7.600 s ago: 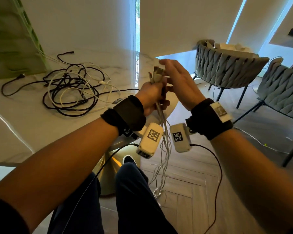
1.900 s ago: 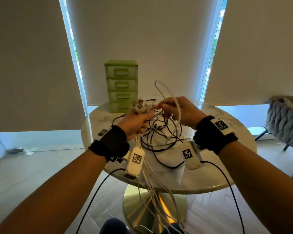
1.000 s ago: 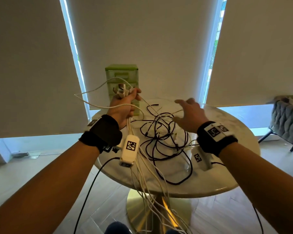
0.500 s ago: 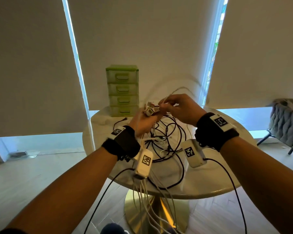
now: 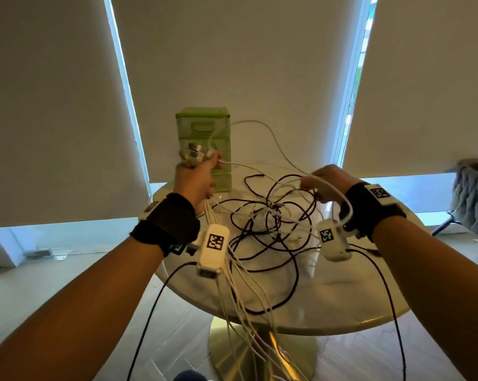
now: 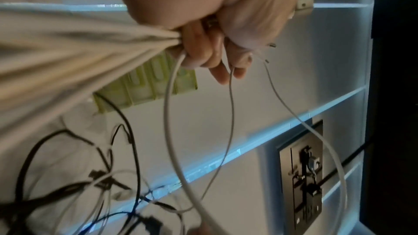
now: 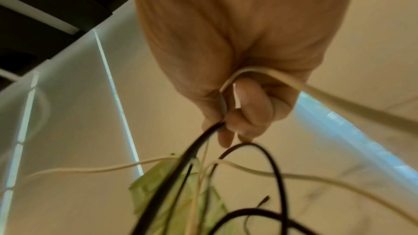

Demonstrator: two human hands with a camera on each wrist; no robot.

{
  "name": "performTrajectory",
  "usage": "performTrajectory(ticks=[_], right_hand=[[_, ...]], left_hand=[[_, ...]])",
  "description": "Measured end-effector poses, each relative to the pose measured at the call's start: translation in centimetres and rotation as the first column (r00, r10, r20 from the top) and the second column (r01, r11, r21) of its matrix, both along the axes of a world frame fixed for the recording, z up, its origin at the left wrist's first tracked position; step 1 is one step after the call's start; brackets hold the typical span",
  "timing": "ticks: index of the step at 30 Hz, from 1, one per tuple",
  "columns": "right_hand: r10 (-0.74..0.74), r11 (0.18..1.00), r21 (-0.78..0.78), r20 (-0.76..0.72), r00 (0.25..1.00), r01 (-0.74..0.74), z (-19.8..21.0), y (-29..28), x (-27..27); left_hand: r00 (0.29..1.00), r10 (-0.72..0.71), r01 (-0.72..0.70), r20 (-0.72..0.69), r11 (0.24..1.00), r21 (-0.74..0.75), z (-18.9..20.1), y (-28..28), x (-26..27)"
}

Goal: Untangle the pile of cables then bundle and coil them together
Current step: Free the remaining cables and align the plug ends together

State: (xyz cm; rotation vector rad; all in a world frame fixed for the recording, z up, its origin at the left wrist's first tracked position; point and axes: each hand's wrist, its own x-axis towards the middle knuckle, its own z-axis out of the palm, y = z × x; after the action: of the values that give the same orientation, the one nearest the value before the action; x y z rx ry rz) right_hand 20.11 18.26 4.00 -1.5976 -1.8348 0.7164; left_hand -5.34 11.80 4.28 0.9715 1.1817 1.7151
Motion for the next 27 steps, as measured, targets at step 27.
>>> performTrajectory(ticks=[27], right_hand=[[0.176, 0.916, 0.394, -0.226, 0.958, -0.075, 3.1, -3.2, -6.6]], left_hand=[[0.86, -0.327, 0.316, -0.391, 0.944, -0.093, -1.9, 1.7, 6.3]])
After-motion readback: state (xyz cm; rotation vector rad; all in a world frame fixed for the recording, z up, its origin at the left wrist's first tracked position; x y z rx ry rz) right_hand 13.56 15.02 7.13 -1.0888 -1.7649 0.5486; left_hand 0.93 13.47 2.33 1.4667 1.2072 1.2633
